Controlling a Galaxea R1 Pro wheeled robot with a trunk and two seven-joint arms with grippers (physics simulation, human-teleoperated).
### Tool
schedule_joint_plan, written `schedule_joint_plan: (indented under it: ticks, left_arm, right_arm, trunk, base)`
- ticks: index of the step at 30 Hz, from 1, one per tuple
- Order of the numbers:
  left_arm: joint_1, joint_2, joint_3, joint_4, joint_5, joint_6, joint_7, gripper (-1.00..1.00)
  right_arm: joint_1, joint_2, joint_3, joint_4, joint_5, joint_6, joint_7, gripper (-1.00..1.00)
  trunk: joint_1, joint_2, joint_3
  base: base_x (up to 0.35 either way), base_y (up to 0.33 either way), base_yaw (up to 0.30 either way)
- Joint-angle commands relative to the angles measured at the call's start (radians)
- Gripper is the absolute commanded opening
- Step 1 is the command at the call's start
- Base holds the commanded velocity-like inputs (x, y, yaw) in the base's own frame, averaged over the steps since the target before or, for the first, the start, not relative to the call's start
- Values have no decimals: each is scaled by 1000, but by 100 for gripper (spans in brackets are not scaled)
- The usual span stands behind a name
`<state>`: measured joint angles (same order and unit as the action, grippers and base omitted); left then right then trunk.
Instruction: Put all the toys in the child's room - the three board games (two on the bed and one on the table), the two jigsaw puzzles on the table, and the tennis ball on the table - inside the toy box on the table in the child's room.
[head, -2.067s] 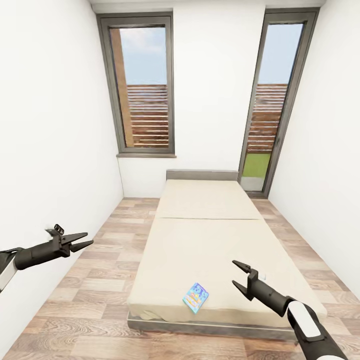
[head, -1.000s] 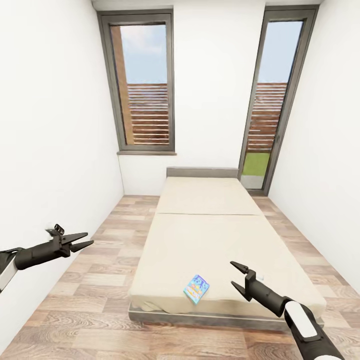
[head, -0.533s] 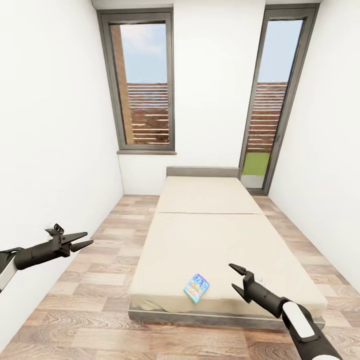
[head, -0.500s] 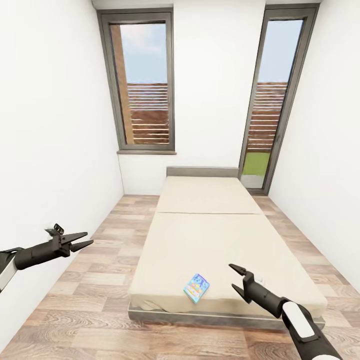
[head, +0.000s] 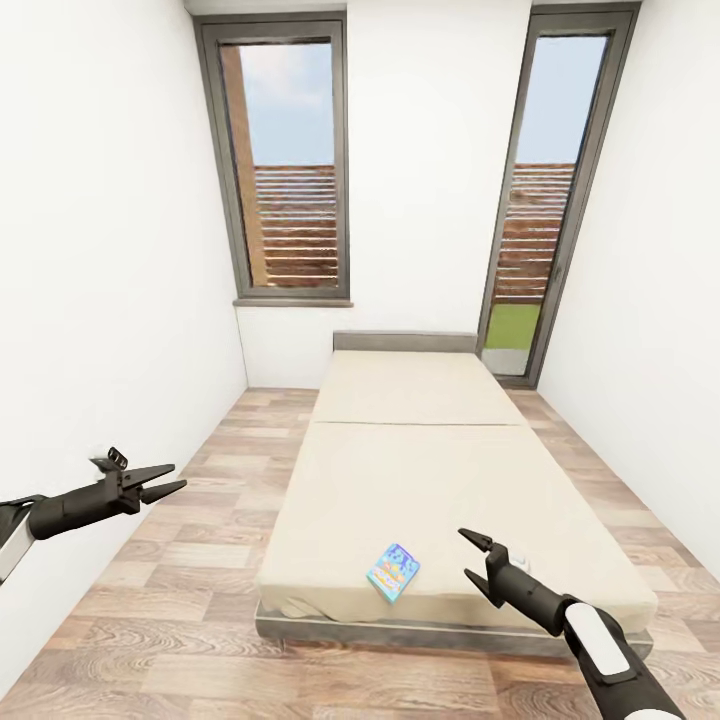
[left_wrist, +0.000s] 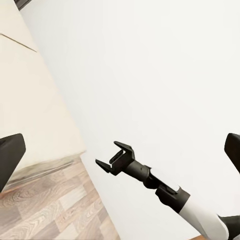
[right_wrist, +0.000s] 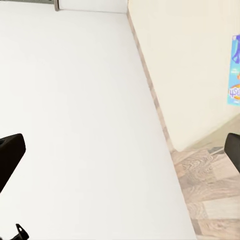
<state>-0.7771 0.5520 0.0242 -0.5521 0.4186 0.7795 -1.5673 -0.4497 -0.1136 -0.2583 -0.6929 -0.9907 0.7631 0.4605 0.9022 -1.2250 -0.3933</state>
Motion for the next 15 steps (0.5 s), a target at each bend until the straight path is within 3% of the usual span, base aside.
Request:
schedule_joint_plan:
  ticks: [1, 15]
  left_arm:
    - [-1, 0, -1, 0, 0, 11, -4, 100]
    - [-1, 0, -1, 0, 0, 11, -4, 100]
  right_arm:
    - [-1, 0, -3, -1, 0, 7, 3, 100]
    - [-1, 0, -9, -2, -4, 9, 10, 100]
  trunk:
    - [0, -1, -1]
    - [0, -1, -1]
  base:
    - [0, 0, 0]
    - [0, 0, 0]
